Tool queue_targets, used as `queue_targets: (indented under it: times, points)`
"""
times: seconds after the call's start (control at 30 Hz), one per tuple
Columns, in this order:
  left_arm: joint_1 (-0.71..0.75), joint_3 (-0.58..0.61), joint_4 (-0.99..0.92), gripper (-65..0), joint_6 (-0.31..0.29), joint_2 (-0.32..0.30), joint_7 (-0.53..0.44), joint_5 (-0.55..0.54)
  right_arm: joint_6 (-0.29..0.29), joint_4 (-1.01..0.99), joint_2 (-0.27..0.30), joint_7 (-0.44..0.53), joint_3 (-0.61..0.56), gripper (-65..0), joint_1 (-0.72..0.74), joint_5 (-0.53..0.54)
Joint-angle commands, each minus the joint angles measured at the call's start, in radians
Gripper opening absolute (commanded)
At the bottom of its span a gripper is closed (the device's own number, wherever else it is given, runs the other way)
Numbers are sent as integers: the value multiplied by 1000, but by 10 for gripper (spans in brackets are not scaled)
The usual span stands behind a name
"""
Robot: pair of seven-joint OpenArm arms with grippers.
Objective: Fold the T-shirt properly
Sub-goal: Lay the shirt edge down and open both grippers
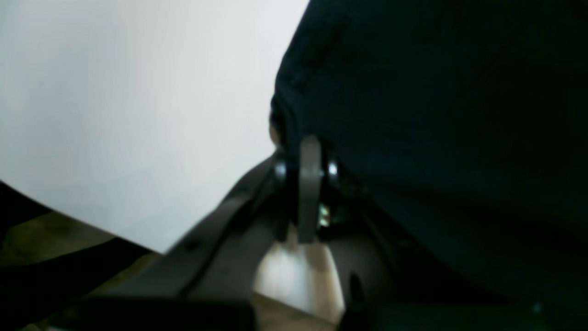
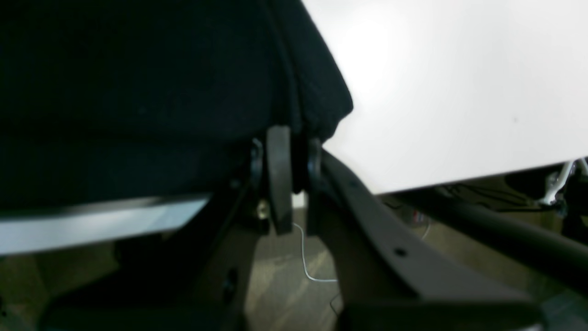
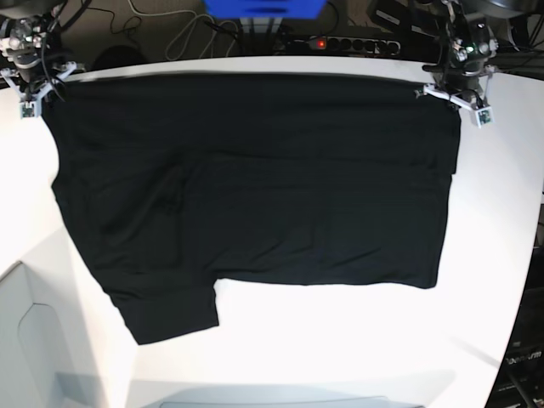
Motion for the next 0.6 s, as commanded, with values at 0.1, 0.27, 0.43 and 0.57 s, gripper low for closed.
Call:
queue_targets:
  times: [0.1, 0.27, 0.43, 0.57]
  points:
    - [20, -7, -1, -642, 17, 33, 43, 26, -6, 12, 16, -18, 9, -650, -15, -22]
    - [34, -2, -1, -642, 17, 51, 43, 20, -6, 12, 13, -18, 7, -650, -15, -22]
    - [34, -2, 9, -636, 17, 76, 43, 20, -6, 12, 11, -18, 7, -650, -15, -20]
    - [34, -2, 10, -635, 15, 76, 43, 19, -4, 43, 11, -18, 7, -650, -17, -20]
